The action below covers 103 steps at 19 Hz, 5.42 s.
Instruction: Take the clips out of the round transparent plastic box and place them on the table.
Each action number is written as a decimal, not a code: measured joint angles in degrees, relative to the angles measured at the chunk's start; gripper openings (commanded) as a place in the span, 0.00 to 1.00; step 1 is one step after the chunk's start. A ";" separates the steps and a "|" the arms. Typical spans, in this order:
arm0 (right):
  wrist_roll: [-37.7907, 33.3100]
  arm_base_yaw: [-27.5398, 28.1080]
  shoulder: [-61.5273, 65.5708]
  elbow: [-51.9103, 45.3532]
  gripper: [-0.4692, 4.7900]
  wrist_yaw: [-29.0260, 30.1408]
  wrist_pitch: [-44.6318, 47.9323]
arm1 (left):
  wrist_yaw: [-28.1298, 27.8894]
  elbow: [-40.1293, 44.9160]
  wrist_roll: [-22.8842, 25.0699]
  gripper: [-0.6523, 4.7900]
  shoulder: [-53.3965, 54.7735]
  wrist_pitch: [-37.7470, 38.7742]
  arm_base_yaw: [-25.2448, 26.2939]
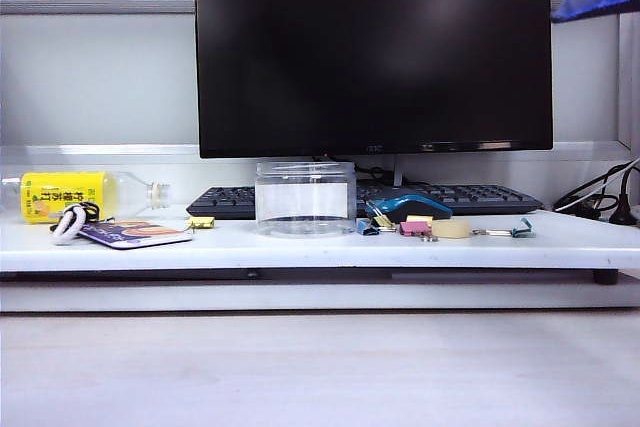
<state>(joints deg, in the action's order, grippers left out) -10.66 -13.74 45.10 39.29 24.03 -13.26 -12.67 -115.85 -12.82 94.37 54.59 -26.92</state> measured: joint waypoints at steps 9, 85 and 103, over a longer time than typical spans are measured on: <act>0.00 0.00 -13.84 0.00 0.61 0.00 4.28 | -2.84 9.01 6.62 0.55 -27.63 1.88 0.04; 2.08 -0.26 -22.95 -38.73 0.09 -17.73 21.33 | 12.55 115.45 16.70 0.15 -83.76 -49.86 0.04; 1.53 -0.20 -22.93 -38.73 0.09 -17.90 10.71 | 12.52 115.45 15.80 0.16 -83.78 -49.83 0.04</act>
<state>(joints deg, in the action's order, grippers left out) -9.13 -13.93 22.17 0.56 6.13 -2.55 -0.14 -0.40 2.98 10.59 4.75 -26.87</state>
